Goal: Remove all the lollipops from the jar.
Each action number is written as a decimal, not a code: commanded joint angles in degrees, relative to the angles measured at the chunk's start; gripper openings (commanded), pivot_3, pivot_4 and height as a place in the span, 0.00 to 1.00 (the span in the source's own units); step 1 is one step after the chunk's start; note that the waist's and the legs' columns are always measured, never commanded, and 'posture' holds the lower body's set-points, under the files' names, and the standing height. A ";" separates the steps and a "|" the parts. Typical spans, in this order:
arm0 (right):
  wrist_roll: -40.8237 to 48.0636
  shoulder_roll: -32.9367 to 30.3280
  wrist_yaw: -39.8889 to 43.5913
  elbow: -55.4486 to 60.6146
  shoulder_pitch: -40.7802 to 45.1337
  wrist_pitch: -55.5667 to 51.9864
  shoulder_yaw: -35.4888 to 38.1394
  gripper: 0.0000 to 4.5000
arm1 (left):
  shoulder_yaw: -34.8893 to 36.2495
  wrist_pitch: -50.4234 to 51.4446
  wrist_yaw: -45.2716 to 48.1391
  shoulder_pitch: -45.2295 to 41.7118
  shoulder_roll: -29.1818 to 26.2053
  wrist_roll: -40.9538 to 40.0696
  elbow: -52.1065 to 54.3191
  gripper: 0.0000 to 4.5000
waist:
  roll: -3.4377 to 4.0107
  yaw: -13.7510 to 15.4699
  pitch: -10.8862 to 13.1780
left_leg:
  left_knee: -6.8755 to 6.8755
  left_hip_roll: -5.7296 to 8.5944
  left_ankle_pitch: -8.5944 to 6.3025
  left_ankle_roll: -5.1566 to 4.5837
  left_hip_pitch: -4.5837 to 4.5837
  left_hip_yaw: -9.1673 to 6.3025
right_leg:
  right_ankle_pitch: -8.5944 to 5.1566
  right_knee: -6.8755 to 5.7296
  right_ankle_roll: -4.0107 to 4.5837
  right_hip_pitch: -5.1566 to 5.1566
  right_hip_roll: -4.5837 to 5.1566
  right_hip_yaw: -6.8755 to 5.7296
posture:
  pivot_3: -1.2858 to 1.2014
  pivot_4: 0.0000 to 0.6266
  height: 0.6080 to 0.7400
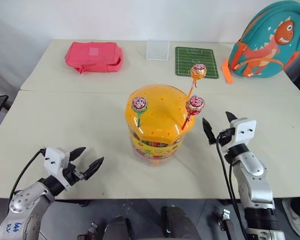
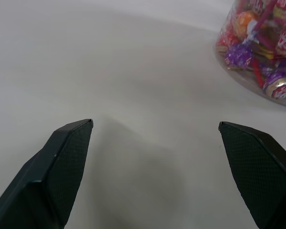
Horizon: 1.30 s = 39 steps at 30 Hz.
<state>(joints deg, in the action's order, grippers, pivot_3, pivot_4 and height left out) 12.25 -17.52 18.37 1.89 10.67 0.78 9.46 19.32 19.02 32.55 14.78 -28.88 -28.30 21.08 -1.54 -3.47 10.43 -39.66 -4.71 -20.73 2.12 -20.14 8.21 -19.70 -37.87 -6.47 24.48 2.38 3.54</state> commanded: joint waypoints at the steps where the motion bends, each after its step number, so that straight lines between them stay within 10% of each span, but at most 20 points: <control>1: 0.64 -0.30 0.76 1.52 -0.11 0.01 0.29 1.00 | -0.63 -2.56 -0.45 -0.22 -0.46 3.09 0.93 1.00 | 0.00 0.06 0.00 | 0.00 0.00 0.00 0.00 0.00 0.00 | 0.00 0.00 0.00 0.00 0.00 0.00 | 0.52 0.24 1.00; 10: 24.12 -13.16 21.43 20.01 -16.97 -9.53 12.12 1.00 | 3.12 -6.50 18.80 -21.83 -11.73 -3.38 -22.29 1.00 | 0.09 1.82 0.05 | -0.04 0.06 0.00 -0.01 -0.03 0.01 | 0.00 0.02 0.00 0.00 -0.01 -0.08 | 0.52 0.24 1.00; 20: 47.74 -25.87 39.12 35.68 -33.46 -14.42 38.64 1.00 | -4.45 12.97 44.49 -53.72 -22.15 -13.94 -35.53 1.00 | -0.04 1.91 0.00 | -0.11 0.04 -0.06 -0.09 -0.01 0.06 | 0.01 0.05 -0.03 -0.06 -0.10 -0.10 | 0.52 0.24 1.00; 39: 41.70 -24.58 38.89 42.16 -31.06 -12.54 32.08 1.00 | -18.37 12.95 49.17 -67.50 -7.43 -12.78 -20.12 0.91 | -0.05 1.89 -0.01 | -0.44 0.06 -0.11 -0.17 -0.06 -0.05 | 0.09 0.01 -0.17 -0.16 -0.10 0.04 | 0.52 0.24 1.00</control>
<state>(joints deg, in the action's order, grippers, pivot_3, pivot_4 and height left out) 54.15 -42.28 58.06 43.25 -20.83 -12.75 41.10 0.83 33.45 82.55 -52.00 -36.41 -41.76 -0.94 -1.60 -1.58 10.42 -40.10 -4.66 -20.84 1.95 -20.20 8.17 -19.61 -37.87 -6.64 24.33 2.28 3.58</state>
